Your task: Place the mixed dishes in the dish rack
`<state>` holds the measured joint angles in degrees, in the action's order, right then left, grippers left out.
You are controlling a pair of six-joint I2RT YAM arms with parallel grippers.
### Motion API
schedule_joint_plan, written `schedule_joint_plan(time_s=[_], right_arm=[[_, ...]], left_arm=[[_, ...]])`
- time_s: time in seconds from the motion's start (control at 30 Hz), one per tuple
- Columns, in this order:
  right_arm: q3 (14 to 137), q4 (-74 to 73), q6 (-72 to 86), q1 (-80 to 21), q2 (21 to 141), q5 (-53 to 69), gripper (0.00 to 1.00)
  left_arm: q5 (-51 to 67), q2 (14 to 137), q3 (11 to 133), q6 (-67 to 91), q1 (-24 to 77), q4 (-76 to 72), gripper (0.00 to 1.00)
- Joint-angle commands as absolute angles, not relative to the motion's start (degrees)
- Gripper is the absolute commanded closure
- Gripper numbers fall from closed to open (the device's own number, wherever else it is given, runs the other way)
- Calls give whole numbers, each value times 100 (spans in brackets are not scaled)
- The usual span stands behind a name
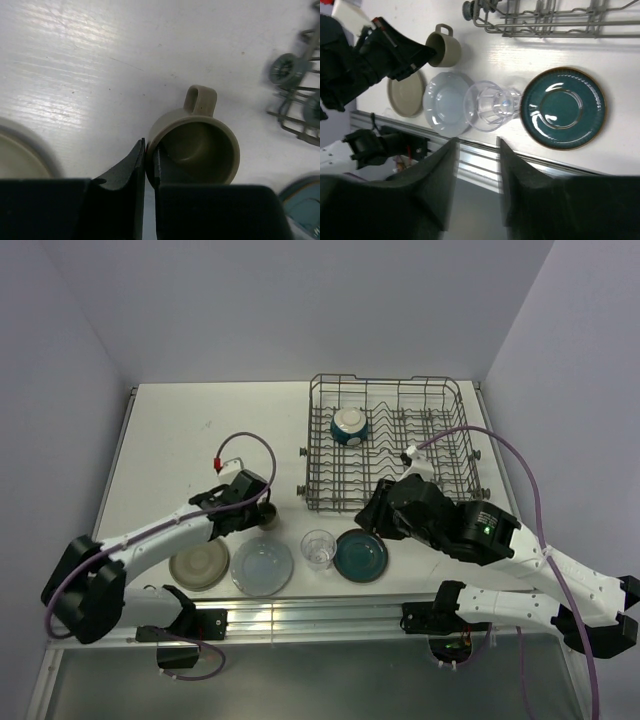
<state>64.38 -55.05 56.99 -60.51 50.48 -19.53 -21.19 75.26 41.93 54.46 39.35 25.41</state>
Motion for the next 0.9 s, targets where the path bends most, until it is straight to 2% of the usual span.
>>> schedule_joint_plan(time_s=[0.0, 0.1, 0.2, 0.33, 0.53, 0.67, 0.87], right_arm=[[6320, -5134, 5669, -6073, 4957, -1873, 41], [6066, -4519, 5572, -6030, 4799, -1434, 21], [5759, -3668, 5415, -5898, 4667, -594, 13], [5406, -2446, 5353, -5643, 4632, 631, 12], [5169, -942, 5563, -5590, 4720, 1642, 12], [5054, -247, 5625, -5590, 4580, 1784, 11], [5168, -351, 5511, -5572, 4579, 1749, 11]], left_arm=[[-2127, 6506, 4420, 5282, 3902, 2890, 100], [-1935, 5513, 4780, 5195, 3902, 3313, 100], [-1138, 4564, 4992, 5019, 3911, 3000, 100], [392, 3711, 4756, 5132, 3902, 1822, 100], [2133, 3612, 3877, 6002, 3902, -583, 100], [2619, 3718, 3289, 6775, 3902, -1911, 100], [2882, 3771, 2918, 7338, 3902, -2942, 100]])
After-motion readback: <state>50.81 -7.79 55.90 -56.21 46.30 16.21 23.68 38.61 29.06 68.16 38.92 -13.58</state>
